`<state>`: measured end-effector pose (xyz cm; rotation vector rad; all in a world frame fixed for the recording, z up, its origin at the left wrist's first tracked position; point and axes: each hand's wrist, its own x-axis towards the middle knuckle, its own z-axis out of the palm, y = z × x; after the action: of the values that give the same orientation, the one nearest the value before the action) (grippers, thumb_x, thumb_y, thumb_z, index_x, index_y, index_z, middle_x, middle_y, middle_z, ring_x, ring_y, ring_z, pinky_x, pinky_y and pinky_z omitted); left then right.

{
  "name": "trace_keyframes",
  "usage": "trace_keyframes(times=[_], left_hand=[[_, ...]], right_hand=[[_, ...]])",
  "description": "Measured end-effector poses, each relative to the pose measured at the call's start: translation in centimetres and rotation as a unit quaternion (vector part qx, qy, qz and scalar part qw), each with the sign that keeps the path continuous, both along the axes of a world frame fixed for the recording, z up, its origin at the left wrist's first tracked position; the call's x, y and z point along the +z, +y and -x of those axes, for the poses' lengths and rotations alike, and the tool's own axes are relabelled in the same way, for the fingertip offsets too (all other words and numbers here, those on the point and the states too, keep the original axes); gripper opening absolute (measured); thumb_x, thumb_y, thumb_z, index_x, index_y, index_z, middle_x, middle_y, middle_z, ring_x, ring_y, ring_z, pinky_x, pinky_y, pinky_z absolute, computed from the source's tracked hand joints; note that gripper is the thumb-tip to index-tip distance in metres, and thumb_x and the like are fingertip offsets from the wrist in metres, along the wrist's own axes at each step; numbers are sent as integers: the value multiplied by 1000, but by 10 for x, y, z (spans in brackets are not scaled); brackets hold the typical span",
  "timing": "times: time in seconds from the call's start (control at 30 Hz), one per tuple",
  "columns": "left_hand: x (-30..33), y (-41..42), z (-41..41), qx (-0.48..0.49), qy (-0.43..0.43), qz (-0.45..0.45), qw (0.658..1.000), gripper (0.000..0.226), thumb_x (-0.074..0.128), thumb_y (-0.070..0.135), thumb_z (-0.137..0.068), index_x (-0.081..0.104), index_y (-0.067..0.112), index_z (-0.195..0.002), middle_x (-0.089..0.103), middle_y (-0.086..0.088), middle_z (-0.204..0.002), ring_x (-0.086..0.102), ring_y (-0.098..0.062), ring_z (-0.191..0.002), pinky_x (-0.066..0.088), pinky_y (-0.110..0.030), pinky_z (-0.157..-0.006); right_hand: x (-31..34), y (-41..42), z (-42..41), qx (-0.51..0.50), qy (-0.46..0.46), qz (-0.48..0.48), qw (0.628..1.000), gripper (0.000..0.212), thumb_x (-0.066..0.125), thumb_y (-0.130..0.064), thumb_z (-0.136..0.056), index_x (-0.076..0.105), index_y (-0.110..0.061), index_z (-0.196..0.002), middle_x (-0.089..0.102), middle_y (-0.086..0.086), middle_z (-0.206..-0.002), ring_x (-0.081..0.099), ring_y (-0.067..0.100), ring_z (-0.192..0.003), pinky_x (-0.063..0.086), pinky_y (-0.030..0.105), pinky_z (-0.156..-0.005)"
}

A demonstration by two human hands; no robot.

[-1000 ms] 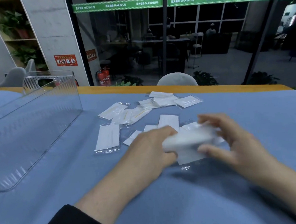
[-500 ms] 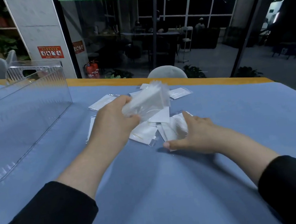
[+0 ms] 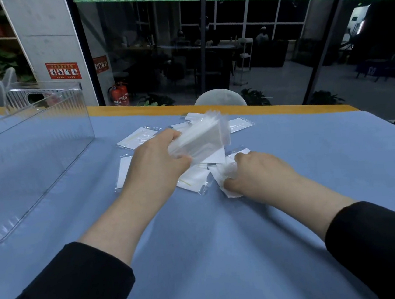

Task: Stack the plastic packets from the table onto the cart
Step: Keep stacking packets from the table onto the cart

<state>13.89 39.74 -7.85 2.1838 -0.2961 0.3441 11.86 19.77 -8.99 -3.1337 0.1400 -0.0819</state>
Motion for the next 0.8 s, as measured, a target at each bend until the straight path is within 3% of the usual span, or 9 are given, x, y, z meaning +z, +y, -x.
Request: trace_keyframes(times=[0.2, 0.33, 0.47, 0.53, 0.63, 0.7, 0.8], left_hand=[[1, 0, 1, -1, 3, 7, 1000, 27, 70, 20, -85, 66, 30, -110, 68, 3, -97, 63, -21, -87, 54, -36, -71], [0, 1, 0, -4, 5, 12, 1000, 27, 71, 21, -86, 65, 30, -110, 67, 3, -97, 62, -21, -87, 49, -31, -65], [1, 0, 0, -7, 2, 17, 1000, 24, 71, 20, -86, 65, 30, -107, 66, 2, -93, 61, -23, -85, 49, -33, -63], [2, 0, 1, -6, -2, 24, 1000, 26, 71, 18, -86, 65, 30, -109, 66, 3, -94, 61, -23, -87, 48, -33, -64], [7, 4, 2, 7, -5, 42, 999, 34, 72, 18, -87, 58, 34, -114, 64, 8, -96, 62, -17, -85, 47, -28, -63], [10, 6, 2, 12, -6, 55, 998, 36, 72, 18, -87, 53, 37, -112, 62, 12, -95, 61, -13, -81, 45, -27, -59], [13, 7, 3, 5, -11, 64, 998, 36, 73, 18, -86, 54, 39, -109, 62, 14, -96, 60, -9, -78, 42, -22, -56]], right_hand=[[8, -5, -6, 4, -14, 23, 1000, 25, 55, -33, -94, 38, -14, -96, 56, 11, -110, 53, 33, -97, 35, 32, -73], [8, -22, -10, 2, -35, 30, 999, 17, 53, -20, -94, 52, -10, -108, 63, 11, -109, 56, 32, -91, 37, 32, -68], [20, -36, -6, -23, -54, -73, 996, 20, 53, -15, -92, 58, -14, -110, 66, 9, -102, 56, 31, -86, 38, 33, -58], [28, -42, 0, -32, -57, -132, 989, 24, 53, -16, -92, 57, -24, -114, 64, 3, -104, 55, 26, -84, 37, 31, -57], [39, -55, 16, -8, -107, -235, 966, 9, 59, -23, -94, 59, -30, -98, 65, -8, -87, 53, 12, -64, 41, 25, -52], [50, -62, 31, 34, -117, -299, 946, 12, 63, -21, -93, 65, -32, -89, 65, -15, -73, 49, 4, -56, 37, 14, -48], [71, -64, 52, 128, -48, -392, 910, 29, 63, -9, -93, 72, -35, -83, 70, -12, -77, 57, 3, -68, 44, 19, -67]])
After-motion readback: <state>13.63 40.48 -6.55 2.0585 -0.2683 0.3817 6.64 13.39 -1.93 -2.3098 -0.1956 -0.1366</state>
